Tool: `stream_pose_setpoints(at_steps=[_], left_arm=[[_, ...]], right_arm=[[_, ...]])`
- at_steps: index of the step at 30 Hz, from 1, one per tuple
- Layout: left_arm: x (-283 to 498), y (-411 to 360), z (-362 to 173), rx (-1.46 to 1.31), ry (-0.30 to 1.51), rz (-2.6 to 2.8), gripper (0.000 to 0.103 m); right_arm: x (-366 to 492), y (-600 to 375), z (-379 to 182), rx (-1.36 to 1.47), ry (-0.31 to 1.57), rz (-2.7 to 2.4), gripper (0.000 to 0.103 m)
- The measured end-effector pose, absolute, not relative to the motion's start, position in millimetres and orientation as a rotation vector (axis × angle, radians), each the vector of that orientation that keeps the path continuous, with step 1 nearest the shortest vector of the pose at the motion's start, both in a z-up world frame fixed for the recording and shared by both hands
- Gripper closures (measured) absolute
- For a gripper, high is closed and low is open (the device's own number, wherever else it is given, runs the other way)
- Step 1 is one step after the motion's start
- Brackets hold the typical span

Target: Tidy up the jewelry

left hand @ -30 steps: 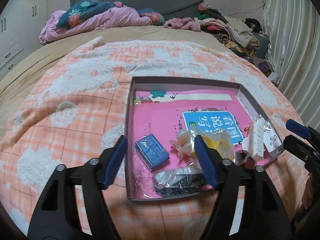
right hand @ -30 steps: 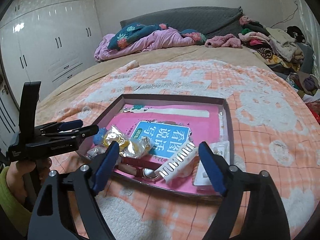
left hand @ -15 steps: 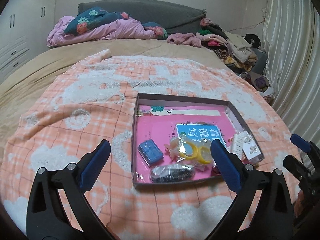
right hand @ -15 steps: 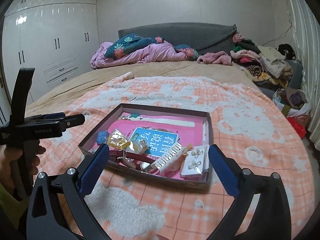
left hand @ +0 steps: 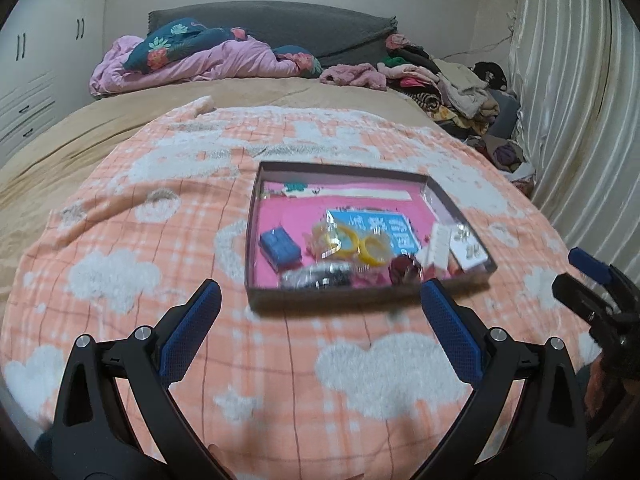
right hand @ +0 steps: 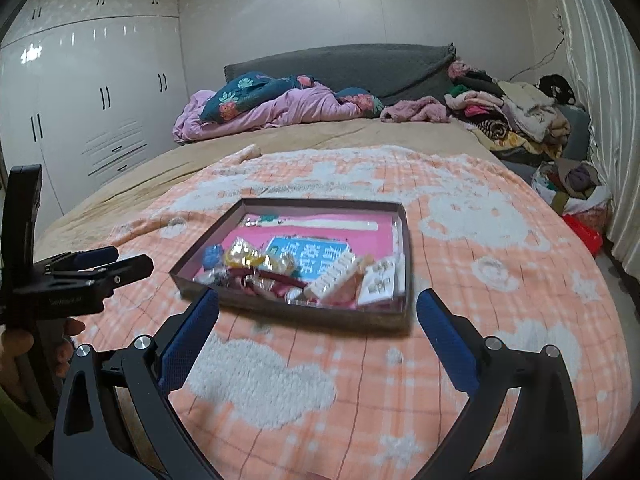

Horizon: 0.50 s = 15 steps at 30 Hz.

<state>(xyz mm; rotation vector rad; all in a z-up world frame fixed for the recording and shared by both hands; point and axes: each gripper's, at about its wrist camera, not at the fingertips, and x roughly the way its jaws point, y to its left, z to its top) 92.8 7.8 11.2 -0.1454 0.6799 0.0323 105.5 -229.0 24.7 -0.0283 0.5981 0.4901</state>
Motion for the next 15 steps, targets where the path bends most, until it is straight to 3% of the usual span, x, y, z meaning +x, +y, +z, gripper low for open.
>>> stream_pose_setpoints(at_steps=[15], left_arm=[[57,-5,-6,-0.115,0.69,0.021,0.009]], right_arm=[[80,-231,-1,-0.022,0.676,0.475,0.004]])
